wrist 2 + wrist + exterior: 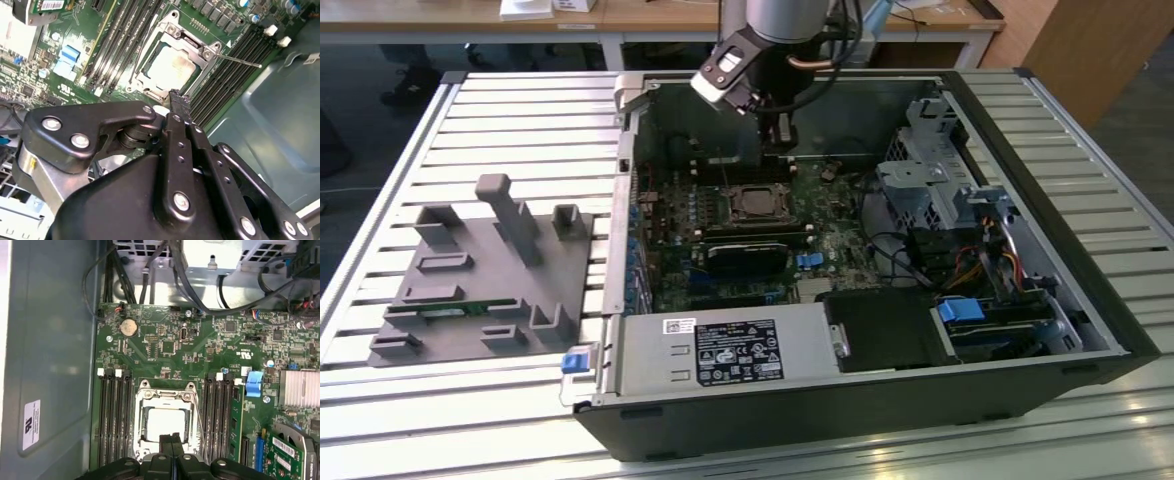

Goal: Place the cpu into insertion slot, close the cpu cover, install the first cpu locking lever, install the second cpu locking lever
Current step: 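Install the first cpu locking lever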

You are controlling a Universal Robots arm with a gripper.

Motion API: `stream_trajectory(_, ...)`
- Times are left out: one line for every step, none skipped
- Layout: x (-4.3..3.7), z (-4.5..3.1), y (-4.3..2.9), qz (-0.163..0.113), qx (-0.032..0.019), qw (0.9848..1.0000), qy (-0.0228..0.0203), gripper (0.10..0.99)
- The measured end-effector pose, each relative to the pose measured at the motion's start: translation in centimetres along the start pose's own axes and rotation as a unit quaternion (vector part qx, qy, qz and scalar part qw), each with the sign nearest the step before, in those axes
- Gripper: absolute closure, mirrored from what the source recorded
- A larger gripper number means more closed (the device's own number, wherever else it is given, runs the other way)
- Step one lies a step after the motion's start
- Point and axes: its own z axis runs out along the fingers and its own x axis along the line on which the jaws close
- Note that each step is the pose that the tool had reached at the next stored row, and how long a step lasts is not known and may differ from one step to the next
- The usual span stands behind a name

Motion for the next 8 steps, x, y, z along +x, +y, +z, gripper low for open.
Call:
stream_trajectory(0.00, 0.00, 0.00, -0.006, 0.0002, 1.0000, 0.0000, 0.969)
stream_trajectory(0.00, 0.00, 0.00, -0.013, 0.0003, 0.9999, 0.0000, 0.969)
stream_trajectory(0.00, 0.00, 0.00, -0.021, 0.0005, 0.9998, 0.0000, 0.969)
stream_trajectory(0.00, 0.00, 0.00, -0.029, 0.0007, 0.9996, 0.0000, 0.969)
stream_trajectory(0.00, 0.00, 0.00, -0.036, 0.0008, 0.9994, 0.0001, 0.969)
stream_trajectory(0.00, 0.00, 0.00, -0.042, 0.0010, 0.9991, 0.0001, 0.969)
stream_trajectory(0.00, 0.00, 0.00, -0.047, 0.0011, 0.9989, 0.0001, 0.969)
stream_trajectory(0.00, 0.00, 0.00, -0.052, 0.0012, 0.9986, 0.0001, 0.969)
